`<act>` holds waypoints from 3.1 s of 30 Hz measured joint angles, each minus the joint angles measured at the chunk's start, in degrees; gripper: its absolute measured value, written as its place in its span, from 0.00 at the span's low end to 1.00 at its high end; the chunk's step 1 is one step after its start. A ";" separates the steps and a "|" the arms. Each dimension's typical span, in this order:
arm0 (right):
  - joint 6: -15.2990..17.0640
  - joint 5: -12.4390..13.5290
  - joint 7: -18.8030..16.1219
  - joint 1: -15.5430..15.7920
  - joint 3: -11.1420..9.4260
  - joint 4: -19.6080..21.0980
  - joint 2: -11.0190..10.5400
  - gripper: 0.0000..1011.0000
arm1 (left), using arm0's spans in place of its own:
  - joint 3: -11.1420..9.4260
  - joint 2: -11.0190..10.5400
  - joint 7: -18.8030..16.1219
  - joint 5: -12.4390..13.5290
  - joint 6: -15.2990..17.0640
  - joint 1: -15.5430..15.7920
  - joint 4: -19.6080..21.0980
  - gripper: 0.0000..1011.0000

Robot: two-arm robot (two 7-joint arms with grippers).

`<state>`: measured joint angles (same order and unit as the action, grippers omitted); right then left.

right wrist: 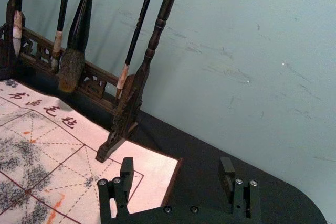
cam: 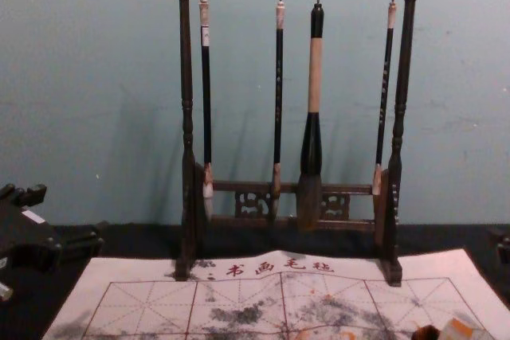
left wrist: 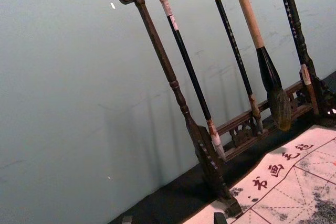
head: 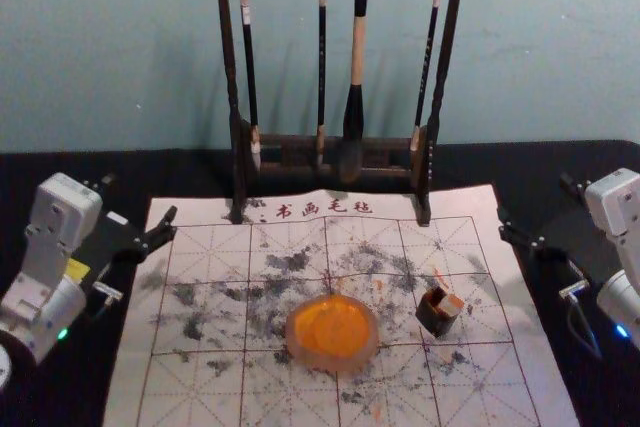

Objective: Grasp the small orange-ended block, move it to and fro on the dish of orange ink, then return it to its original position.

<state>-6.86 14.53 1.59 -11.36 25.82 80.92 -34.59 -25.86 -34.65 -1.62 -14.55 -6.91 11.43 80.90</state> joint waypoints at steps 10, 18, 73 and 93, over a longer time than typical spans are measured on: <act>-0.05 0.03 0.03 -0.06 0.04 -0.02 -0.05 0.99 | 0.00 0.00 0.00 0.00 0.00 0.00 0.00 0.99; -0.06 0.03 0.04 -0.07 0.05 -0.02 -0.06 0.99 | 0.00 0.00 0.00 0.00 0.00 0.00 0.00 0.99; -0.04 0.02 0.03 -0.07 0.04 -0.02 -0.06 0.99 | 0.00 0.00 0.00 0.00 0.00 0.00 0.00 0.99; -0.08 -0.01 -0.23 0.05 -0.30 0.02 0.08 0.99 | 0.00 0.00 0.00 0.00 0.00 0.00 0.00 0.99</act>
<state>-6.94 14.51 1.36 -11.31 25.52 80.94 -34.51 -25.86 -34.65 -1.62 -14.55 -6.91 11.43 80.90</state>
